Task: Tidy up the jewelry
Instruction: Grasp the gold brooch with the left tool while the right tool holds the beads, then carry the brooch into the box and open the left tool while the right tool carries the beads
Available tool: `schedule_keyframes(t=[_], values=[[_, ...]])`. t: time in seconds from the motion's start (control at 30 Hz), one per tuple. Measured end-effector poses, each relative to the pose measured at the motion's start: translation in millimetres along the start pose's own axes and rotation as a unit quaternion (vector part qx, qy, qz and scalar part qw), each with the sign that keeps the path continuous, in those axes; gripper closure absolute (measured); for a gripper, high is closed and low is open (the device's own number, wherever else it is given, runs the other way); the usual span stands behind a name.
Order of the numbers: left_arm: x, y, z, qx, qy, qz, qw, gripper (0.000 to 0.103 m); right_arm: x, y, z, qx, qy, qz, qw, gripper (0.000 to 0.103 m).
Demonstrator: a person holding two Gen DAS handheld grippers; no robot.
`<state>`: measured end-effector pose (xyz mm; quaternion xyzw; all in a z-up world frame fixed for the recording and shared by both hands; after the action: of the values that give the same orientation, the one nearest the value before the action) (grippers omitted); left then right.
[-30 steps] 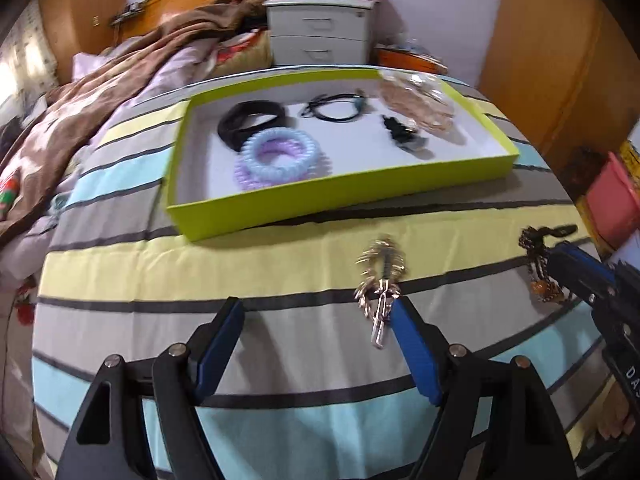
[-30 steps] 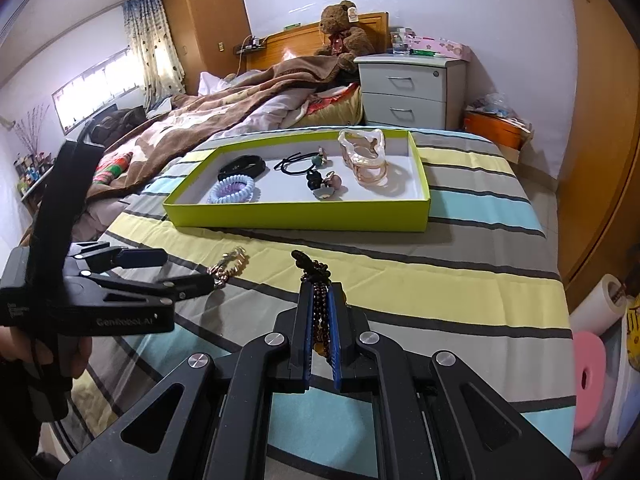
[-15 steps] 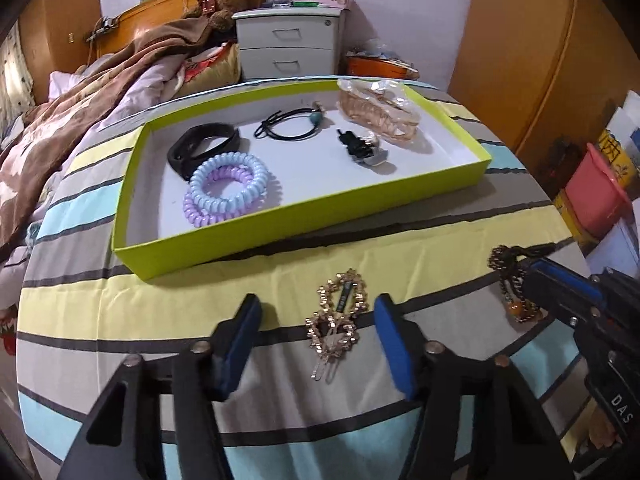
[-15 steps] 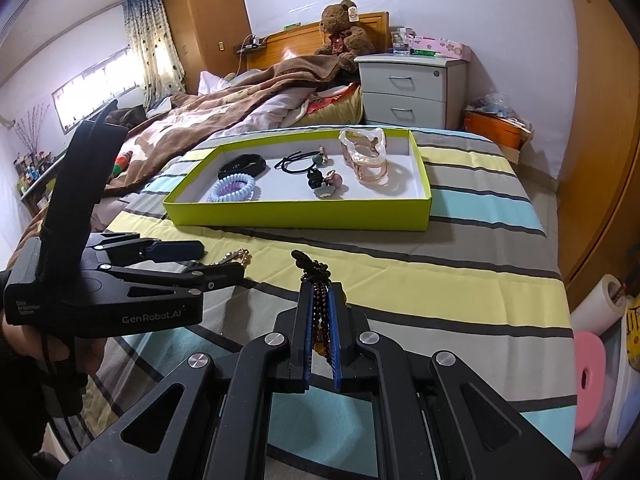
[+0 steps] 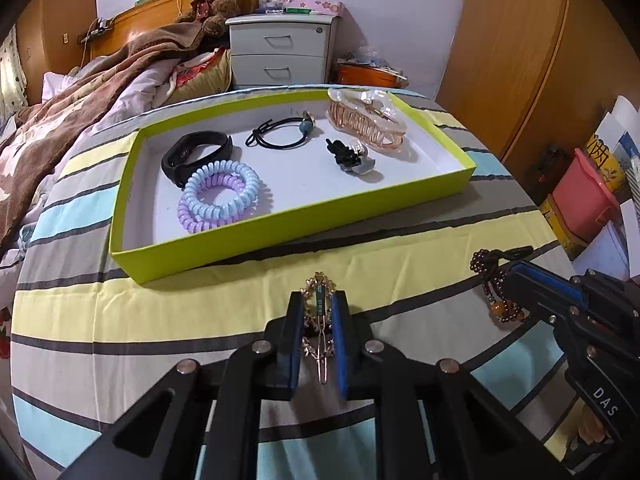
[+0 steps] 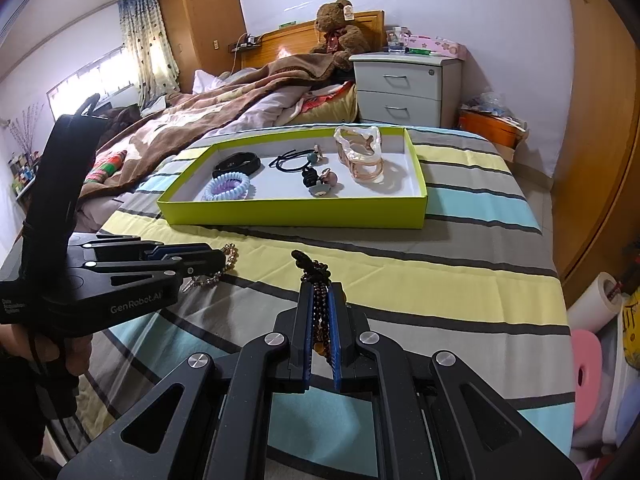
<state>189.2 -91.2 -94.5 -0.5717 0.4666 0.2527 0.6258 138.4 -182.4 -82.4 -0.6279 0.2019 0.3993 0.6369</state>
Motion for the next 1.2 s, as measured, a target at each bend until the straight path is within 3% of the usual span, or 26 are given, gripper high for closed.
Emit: schedule_keyframes(t=[0.67,1.2], values=[[-23,-9,2,-0.002,0.003,-0.023,0.9997,0.089,-13,-16,1,-0.003,0.010,-0.020,1.000,0.096],[-52,-54,9,-0.001,0.013,-0.060,0.9981,0.089,-41,-70,1,-0.010,0.018,-0.070,0.997,0.096]])
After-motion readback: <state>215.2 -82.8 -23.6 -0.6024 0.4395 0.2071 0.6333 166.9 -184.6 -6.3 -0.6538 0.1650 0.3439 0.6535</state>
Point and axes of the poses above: each gripper's, at about its wrist camera, not at the fingertips, and x roughly the way its jaws point, z to its left, y to its underside, the point moved 9 cm from there along x, roughly the way its jaws point, and after that the axes turned 7 degrees about z, right-handed, at the moved point
